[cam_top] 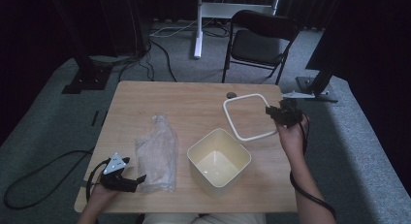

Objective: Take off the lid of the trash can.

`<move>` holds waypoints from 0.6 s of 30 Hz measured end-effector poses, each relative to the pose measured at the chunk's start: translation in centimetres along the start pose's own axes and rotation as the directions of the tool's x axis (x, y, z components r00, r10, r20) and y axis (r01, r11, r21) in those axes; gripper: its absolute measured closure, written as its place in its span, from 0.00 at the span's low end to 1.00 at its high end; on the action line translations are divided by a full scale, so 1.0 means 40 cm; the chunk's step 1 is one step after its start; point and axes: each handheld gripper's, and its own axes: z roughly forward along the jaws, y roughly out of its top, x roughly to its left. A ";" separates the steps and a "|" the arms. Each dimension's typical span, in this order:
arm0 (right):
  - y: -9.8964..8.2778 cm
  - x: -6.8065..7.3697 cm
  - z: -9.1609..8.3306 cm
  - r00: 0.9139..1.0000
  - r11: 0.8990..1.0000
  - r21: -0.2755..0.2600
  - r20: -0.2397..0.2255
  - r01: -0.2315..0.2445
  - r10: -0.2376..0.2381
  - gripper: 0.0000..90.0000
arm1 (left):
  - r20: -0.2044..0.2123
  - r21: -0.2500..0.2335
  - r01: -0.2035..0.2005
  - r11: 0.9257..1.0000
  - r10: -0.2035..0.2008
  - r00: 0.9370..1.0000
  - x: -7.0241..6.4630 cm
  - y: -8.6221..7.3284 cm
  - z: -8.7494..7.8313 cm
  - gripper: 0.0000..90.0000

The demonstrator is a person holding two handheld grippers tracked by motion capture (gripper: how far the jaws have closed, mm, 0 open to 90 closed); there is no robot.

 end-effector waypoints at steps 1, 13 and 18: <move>-0.005 -0.011 0.005 1.000 1.000 0.007 0.010 -0.015 0.015 0.90 | 0.003 -0.003 -0.023 1.000 0.023 1.000 -0.005 0.002 0.002 0.00; -0.077 -0.095 0.078 0.993 0.993 0.075 0.079 -0.093 0.087 0.90 | 0.025 -0.073 -0.041 0.996 0.043 0.999 -0.010 0.002 -0.003 0.00; -0.101 -0.106 0.110 0.991 0.989 0.103 0.096 -0.102 0.092 0.90 | 0.028 -0.006 0.017 1.000 -0.016 0.999 -0.005 0.002 -0.003 0.00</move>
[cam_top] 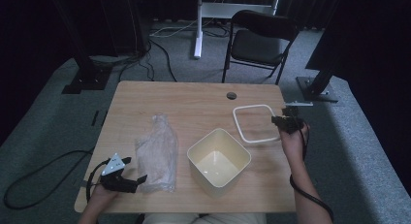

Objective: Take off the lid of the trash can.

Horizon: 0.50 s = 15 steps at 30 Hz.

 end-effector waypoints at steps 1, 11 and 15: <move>-0.004 -0.002 0.006 1.000 1.000 0.008 0.003 -0.003 0.003 0.90 | -0.007 0.022 -0.007 1.000 0.007 1.000 -0.002 0.000 0.002 0.00; -0.045 -0.028 0.071 0.999 0.997 0.067 0.036 -0.036 0.034 0.90 | 0.051 0.063 -0.023 0.998 0.020 0.998 -0.009 0.001 0.012 0.00; -0.056 -0.037 0.094 0.998 0.995 0.088 0.044 -0.044 0.041 0.90 | 0.053 0.062 -0.020 0.998 0.017 0.998 -0.009 0.001 0.011 0.00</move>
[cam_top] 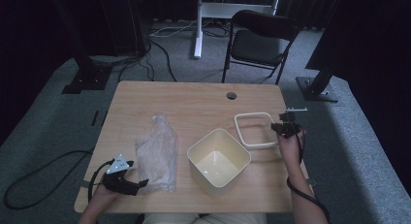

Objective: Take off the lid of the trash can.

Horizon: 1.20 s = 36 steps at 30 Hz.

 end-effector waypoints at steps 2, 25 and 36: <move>-0.004 0.000 0.010 1.000 1.000 0.011 0.005 -0.001 0.001 0.90 | 0.004 0.003 0.001 1.000 -0.001 1.000 0.000 0.000 0.000 0.00; -0.034 -0.010 0.086 1.000 0.997 0.076 0.031 -0.005 0.002 0.89 | 0.011 -0.003 0.009 1.000 -0.009 1.000 0.007 -0.001 0.000 0.00; -0.034 -0.013 0.083 1.000 0.998 0.070 0.021 0.003 -0.005 0.83 | 0.017 -0.009 0.011 1.000 -0.010 1.000 0.007 -0.002 -0.001 0.00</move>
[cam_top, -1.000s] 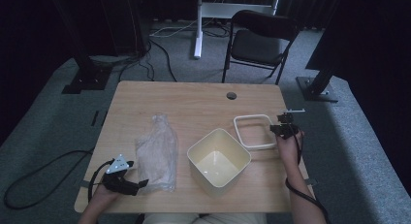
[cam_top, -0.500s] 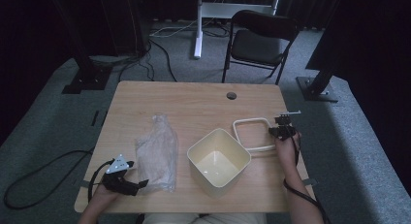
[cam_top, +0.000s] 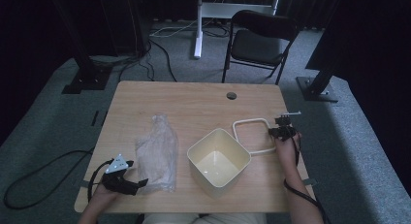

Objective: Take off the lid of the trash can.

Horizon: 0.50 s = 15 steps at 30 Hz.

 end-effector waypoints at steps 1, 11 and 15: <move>0.000 0.000 -0.003 1.000 1.000 -0.003 -0.001 -0.002 0.002 0.82 | -0.003 0.002 0.002 1.000 -0.002 1.000 0.001 0.000 0.000 0.00; -0.009 0.023 -0.059 0.996 0.997 -0.077 -0.084 0.014 -0.021 0.61 | -0.002 0.002 0.022 1.000 -0.022 1.000 0.005 0.000 0.001 0.00; -0.022 0.035 -0.083 0.991 0.993 -0.103 -0.116 0.050 -0.061 0.54 | -0.001 0.006 0.021 1.000 -0.021 1.000 0.006 0.001 0.002 0.00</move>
